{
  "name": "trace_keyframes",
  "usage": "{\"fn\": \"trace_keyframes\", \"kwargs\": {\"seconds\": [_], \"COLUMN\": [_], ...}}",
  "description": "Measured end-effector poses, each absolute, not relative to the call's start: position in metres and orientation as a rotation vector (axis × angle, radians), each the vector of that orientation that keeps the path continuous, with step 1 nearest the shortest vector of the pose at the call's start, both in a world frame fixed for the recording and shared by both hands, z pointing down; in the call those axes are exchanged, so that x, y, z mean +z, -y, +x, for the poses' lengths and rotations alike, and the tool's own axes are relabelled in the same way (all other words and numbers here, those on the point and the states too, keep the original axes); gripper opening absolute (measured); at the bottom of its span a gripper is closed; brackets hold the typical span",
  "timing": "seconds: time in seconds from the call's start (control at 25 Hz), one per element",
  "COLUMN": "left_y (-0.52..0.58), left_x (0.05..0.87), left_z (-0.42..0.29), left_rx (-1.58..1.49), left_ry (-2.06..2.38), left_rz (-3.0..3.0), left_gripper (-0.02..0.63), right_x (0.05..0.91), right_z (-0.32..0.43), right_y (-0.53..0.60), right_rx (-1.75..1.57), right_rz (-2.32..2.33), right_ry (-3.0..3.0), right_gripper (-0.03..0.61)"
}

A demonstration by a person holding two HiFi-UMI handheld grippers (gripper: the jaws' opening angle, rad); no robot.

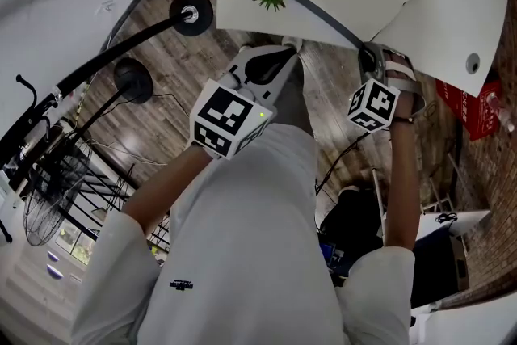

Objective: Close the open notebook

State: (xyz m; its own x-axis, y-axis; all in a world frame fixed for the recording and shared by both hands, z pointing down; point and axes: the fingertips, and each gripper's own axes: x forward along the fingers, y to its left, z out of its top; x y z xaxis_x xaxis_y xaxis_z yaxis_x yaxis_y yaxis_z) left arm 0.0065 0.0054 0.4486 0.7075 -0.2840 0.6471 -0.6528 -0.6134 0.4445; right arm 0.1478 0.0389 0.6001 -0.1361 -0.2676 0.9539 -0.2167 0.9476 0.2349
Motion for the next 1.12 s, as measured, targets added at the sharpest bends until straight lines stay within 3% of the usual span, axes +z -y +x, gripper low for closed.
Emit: {"fn": "trace_keyframes", "kwargs": {"seconds": [0.16,0.32,0.72,0.92,1.12], "left_y": [-0.0068,-0.0080,-0.0048,-0.0022,-0.0015], "left_x": [0.4489,0.4494,0.4503,0.4513,0.4511], "left_z": [0.0076,0.0103,0.0083,0.0084,0.0126], "left_rx": [0.692,0.687,0.696,0.691,0.686], "left_ry": [0.707,0.703,0.712,0.714,0.708], "left_rz": [2.225,2.226,2.219,2.217,2.220], "left_gripper": [0.009,0.009,0.009,0.009,0.009], "right_x": [0.6006,0.6029,0.6001,0.6007,0.6019], "right_z": [0.1470,0.1455,0.1476,0.1470,0.1466], "right_y": [-0.0398,-0.0433,-0.0395,-0.0408,-0.0402], "right_rx": [-0.049,0.006,0.358,0.277,0.152], "right_rz": [0.368,0.408,0.442,0.373,0.310], "right_ry": [1.732,1.765,1.882,1.863,1.807], "right_gripper": [0.090,0.043,0.053,0.055,0.012]}}
